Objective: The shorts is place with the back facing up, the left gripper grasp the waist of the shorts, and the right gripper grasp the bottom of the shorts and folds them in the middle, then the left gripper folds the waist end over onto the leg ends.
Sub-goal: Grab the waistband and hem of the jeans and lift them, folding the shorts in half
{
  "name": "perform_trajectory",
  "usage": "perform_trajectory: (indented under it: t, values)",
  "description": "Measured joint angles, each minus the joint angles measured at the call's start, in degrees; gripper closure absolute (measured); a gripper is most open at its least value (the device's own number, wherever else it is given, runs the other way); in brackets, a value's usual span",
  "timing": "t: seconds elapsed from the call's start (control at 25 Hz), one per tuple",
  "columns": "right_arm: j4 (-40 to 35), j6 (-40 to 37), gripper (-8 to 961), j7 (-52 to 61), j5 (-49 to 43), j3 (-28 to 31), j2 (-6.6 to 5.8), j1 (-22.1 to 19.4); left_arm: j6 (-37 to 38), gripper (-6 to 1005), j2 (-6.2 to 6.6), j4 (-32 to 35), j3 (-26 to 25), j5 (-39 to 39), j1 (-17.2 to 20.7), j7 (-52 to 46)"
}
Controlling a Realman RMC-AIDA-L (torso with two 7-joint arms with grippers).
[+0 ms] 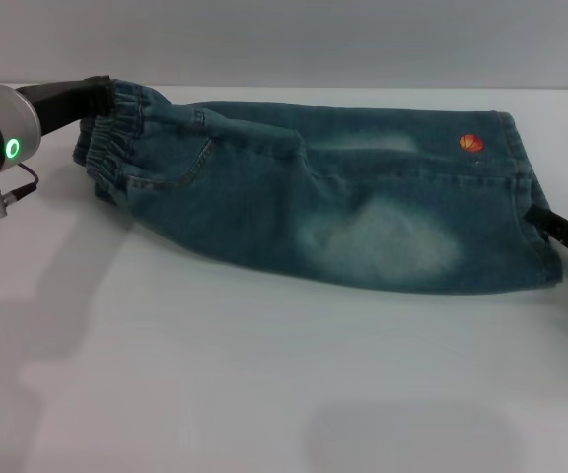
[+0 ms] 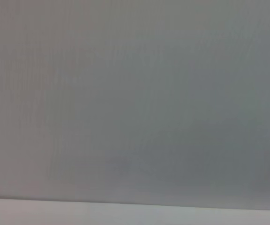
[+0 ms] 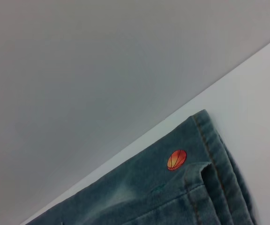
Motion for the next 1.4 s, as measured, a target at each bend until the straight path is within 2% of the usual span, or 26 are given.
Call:
perform_trajectory:
  t: [1.4]
  values:
    - [-0.4, -0.2, 469, 0.0, -0.3, 0.0, 0.00, 1.7, 0.1, 941, 0.00, 0.0, 0.2, 0.0, -0.2, 0.0]
